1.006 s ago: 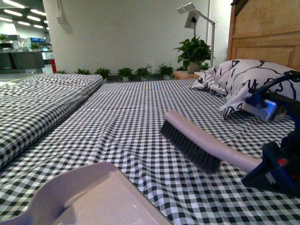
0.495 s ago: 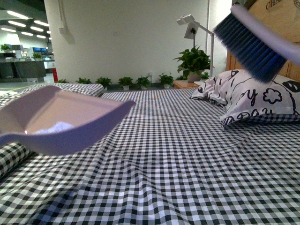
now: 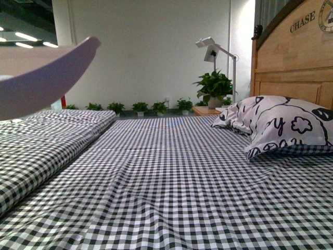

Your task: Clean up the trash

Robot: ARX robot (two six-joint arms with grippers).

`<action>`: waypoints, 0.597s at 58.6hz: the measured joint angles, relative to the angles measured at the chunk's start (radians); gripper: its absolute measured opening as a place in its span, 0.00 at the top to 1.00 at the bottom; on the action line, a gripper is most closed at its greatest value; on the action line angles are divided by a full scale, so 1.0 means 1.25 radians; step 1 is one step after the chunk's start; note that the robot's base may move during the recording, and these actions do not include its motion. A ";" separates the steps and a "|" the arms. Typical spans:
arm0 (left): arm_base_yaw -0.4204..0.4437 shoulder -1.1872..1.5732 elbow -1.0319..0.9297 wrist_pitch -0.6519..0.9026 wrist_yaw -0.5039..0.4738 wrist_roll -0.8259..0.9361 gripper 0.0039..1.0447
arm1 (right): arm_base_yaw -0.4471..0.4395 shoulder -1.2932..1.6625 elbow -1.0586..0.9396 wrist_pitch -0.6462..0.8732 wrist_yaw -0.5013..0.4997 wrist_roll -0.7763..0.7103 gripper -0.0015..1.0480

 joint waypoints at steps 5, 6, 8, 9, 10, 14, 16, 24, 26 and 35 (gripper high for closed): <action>-0.031 -0.070 -0.013 -0.025 -0.027 -0.001 0.74 | -0.016 -0.035 -0.004 -0.002 0.002 0.008 0.81; -0.040 -0.086 -0.015 -0.032 -0.032 -0.003 0.74 | -0.023 -0.045 -0.005 -0.004 -0.002 0.010 0.81; -0.053 -0.111 -0.018 -0.043 -0.039 -0.007 0.74 | -0.034 -0.060 -0.009 -0.005 -0.006 0.010 0.81; -0.061 -0.128 -0.020 -0.051 -0.048 -0.010 0.74 | -0.038 -0.065 -0.011 -0.006 -0.009 0.010 0.81; -0.065 -0.136 -0.021 -0.054 -0.051 -0.011 0.74 | -0.047 -0.074 -0.013 -0.008 -0.016 0.010 0.81; -0.092 -0.189 -0.024 -0.075 -0.083 -0.021 0.74 | -0.090 -0.107 -0.021 -0.015 -0.056 0.018 0.81; -0.107 -0.212 -0.027 -0.084 -0.105 -0.023 0.74 | -0.113 -0.123 -0.026 -0.019 -0.074 0.020 0.81; -0.173 -0.303 -0.038 -0.124 -0.187 -0.034 0.74 | -0.233 -0.184 -0.046 -0.034 -0.200 0.035 0.81; -0.187 -0.318 -0.038 -0.132 -0.204 -0.042 0.74 | -0.258 -0.193 -0.048 -0.034 -0.225 0.038 0.81; -0.261 -0.362 -0.041 -0.149 -0.298 -0.062 0.74 | -0.336 -0.205 -0.052 -0.017 -0.293 0.054 0.81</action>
